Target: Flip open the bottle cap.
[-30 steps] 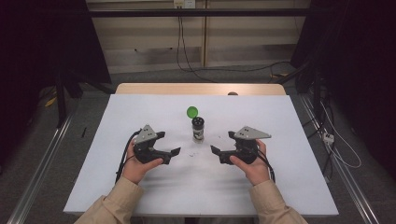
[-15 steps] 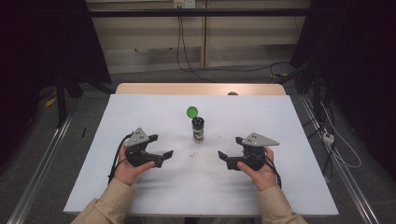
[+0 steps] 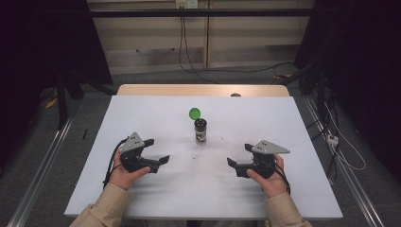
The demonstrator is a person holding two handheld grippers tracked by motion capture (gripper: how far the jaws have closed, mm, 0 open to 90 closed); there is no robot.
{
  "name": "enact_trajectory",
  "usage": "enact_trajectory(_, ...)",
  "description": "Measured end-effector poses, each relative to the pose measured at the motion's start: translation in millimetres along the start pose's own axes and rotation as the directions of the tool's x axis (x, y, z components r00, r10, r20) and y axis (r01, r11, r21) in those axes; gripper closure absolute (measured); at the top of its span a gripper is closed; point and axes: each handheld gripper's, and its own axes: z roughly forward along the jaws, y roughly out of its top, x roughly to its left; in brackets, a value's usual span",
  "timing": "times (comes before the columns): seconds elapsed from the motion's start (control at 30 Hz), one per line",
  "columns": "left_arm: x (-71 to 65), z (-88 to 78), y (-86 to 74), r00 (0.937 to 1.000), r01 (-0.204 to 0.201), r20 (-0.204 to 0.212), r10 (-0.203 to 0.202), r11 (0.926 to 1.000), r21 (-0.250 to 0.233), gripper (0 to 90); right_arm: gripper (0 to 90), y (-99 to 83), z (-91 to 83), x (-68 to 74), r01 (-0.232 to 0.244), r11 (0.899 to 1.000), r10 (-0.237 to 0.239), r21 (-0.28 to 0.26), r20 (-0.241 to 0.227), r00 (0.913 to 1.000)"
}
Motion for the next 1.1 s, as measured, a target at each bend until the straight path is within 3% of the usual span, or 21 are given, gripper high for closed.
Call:
enact_trajectory(0.47, 5.4, -14.3, -9.0, 0.9998, -0.015, -0.013, 0.015, 0.9997, 0.018, 8.2, 10.8, -12.4, -14.6, -5.2, 0.015, 1.000, -0.015, 0.011, 0.004, 0.9999)
enact_trajectory(1.1, 12.4, -31.6, -18.2, 0.9992, 0.008, -0.040, -0.007, 0.9999, 0.015, 8.0, 10.9, -25.0, -34.2, -18.0, -0.019, 1.000, 0.019, 0.005, 0.039, 0.9991)
